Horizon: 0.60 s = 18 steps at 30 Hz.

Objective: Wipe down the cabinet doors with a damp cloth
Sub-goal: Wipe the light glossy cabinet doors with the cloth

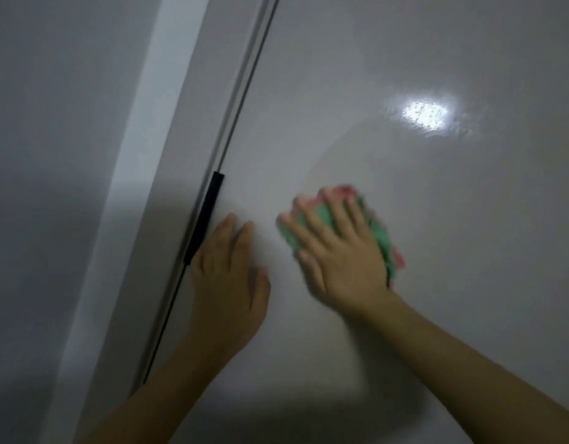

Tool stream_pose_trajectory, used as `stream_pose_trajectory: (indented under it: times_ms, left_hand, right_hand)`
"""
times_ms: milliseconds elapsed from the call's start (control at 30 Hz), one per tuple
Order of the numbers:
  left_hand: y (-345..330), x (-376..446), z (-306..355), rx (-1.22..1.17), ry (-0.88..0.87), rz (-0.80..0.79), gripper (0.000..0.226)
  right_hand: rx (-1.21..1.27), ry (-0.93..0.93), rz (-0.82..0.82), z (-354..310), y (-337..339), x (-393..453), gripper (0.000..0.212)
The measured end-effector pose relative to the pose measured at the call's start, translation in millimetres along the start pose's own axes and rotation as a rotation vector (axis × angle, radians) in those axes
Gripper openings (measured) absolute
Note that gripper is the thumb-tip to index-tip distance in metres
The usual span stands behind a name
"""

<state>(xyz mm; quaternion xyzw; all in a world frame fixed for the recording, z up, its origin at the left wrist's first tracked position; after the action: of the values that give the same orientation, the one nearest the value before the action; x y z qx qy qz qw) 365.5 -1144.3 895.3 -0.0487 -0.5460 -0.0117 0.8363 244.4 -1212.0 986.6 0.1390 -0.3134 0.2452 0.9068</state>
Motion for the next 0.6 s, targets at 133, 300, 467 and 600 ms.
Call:
stream_pose_trajectory:
  times_ms: [133,300,467,600]
  left_hand:
    - [7.8,-4.7,-14.3,0.034,0.016,-0.011,0.061]
    - [18.6,-3.6,-41.4,0.106,0.014,0.029,0.064]
    - [12.1,-8.5,-64.7,0.11,-0.105,0.059,0.062]
    - [10.1,-11.9,-77.4,0.129,-0.166,0.102,0.061]
  right_hand:
    - [0.048,0.321,-0.116,1.4,7.6,-36.3,0.05]
    - [-0.088,-0.276,0.043,44.3,6.8,48.4,0.053]
    - [0.006,-0.157,0.055,-36.0,-25.6,65.5,0.052]
    - [0.066,0.169,-0.037,-60.7,-18.7,15.3,0.049]
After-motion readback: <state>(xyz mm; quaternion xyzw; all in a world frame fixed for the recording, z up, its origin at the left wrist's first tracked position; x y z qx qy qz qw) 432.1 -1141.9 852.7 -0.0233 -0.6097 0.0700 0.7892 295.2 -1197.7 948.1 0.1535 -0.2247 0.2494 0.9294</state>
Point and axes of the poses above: each hand's wrist, its own x-axis towards the middle knuckle, its own y-axis out of the back of the hand, z = x × y, the point moved 5 cm from there along x, towards the middle knuckle, and after that the axes turned 13 degrees about z, right-handed, at the moved point
